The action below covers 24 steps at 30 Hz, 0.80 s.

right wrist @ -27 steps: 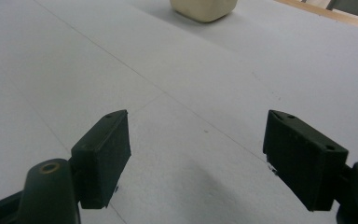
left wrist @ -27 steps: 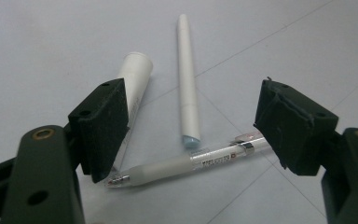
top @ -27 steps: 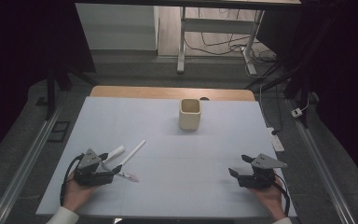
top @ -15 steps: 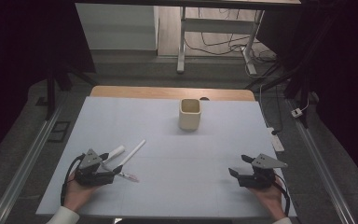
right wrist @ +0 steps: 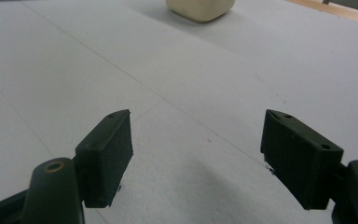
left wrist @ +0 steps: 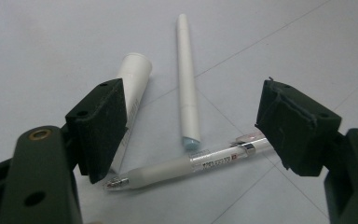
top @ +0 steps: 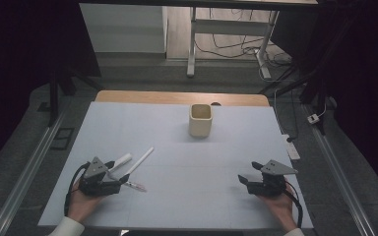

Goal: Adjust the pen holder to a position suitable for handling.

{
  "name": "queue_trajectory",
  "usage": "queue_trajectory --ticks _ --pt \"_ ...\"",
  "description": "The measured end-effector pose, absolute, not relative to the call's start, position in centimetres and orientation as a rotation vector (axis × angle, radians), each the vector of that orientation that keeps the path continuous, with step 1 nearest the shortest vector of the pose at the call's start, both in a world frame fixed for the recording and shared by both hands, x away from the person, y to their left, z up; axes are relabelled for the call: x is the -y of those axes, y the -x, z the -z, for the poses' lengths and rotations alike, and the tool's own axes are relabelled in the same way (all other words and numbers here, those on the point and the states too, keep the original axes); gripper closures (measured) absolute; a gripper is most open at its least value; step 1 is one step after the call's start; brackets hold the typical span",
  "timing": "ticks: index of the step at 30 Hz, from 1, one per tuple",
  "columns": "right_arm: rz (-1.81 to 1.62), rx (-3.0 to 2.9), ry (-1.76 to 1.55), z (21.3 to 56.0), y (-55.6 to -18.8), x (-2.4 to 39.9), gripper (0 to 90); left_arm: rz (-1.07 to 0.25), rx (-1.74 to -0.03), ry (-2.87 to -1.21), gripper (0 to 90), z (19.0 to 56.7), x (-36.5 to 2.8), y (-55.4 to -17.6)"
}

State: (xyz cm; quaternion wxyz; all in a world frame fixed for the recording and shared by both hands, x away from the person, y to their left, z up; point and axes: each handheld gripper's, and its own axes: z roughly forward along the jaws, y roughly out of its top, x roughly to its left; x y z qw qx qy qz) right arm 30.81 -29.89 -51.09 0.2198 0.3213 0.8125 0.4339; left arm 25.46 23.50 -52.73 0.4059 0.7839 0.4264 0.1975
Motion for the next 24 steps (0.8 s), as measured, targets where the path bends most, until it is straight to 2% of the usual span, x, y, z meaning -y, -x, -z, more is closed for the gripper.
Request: queue_trajectory --ticks 24 --pt "-1.154 -2.26 -0.948 51.5 -33.1 28.3 27.7 -0.515 -1.068 -2.007 23.4 53.1 -23.1 -25.7"
